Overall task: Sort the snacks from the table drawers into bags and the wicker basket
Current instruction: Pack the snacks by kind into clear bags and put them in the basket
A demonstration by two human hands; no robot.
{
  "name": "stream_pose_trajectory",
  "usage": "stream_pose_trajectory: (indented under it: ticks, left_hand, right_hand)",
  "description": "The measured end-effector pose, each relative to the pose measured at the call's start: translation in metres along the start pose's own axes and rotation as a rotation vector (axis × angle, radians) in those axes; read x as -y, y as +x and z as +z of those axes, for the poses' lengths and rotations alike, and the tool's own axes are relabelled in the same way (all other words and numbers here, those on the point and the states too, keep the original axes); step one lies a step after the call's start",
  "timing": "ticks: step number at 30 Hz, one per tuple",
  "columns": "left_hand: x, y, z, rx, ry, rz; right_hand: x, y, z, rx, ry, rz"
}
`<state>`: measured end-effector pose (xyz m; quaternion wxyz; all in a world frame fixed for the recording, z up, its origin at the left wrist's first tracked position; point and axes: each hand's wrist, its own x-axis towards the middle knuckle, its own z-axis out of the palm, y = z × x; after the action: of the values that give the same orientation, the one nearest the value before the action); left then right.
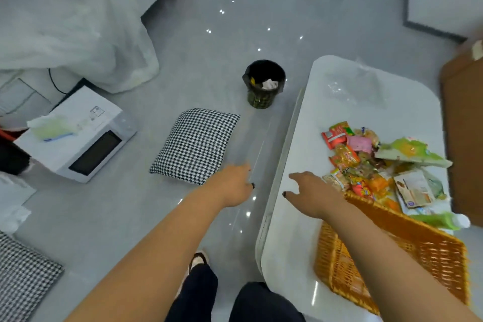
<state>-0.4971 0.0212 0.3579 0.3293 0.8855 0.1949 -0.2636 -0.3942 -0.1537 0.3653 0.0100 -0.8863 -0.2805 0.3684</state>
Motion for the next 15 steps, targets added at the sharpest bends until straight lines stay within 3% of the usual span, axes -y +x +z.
stream_pose_trajectory:
  ticks: [6, 15]
  left_hand:
    - [0.014, 0.032, -0.046, 0.105, 0.163, 0.114]
    - [-0.046, 0.114, -0.103, 0.207, 0.148, 0.26]
  right_hand:
    - [0.021, 0.014, -0.01, -0.019, 0.187, 0.146]
    - [-0.021, 0.043, -0.06, -0.094, 0.32, 0.314]
